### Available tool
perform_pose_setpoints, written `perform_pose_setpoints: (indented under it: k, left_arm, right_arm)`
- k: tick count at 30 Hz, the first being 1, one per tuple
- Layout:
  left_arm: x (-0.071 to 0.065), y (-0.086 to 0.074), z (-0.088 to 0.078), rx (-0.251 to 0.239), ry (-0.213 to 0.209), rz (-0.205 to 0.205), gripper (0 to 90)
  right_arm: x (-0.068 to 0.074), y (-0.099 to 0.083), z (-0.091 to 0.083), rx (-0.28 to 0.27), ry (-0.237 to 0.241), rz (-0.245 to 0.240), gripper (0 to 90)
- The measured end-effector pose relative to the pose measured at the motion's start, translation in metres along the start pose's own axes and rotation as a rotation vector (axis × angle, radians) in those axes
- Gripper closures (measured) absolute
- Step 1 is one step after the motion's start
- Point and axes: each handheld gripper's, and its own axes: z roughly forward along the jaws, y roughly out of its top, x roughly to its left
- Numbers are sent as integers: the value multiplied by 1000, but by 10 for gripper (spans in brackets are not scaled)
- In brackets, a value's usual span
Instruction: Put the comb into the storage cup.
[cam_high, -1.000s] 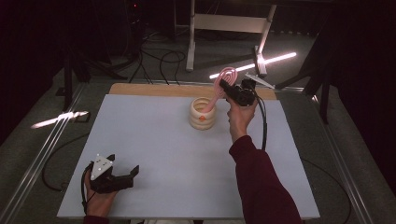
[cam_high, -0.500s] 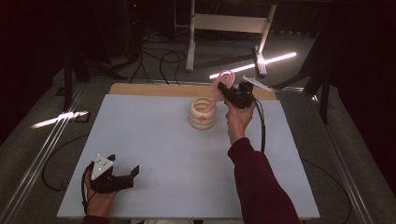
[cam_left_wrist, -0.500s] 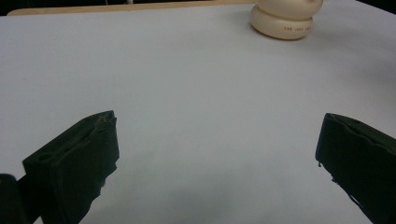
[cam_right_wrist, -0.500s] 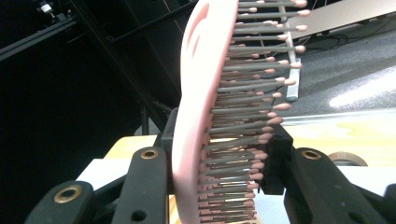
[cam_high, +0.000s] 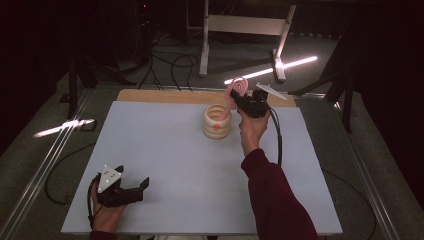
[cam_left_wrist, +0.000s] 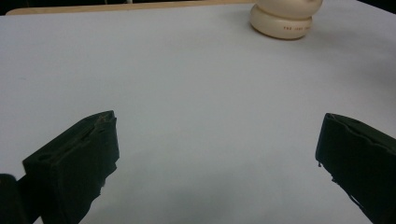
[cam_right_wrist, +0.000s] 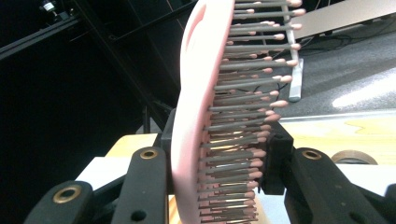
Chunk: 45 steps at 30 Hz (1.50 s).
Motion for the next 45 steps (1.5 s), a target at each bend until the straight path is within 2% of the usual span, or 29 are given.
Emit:
perform_pose_setpoints:
  k: [5,22,31,45]
  left_arm:
    - [0,0,0,-4,0,-3,1]
    - [1,0,-1,-6,0,-2,1]
    - [1,0,-1,-6,1,-2,1]
    - [1,0,-1,-6,1,-3,1]
  right_arm:
    - [4,-3,3,5,1,-23,625]
    - [10,-15,9,7,21,-45,621]
    - [11,-21,13,13,35,-43,615]
    - [9,-27,16,9,54,-3,610]
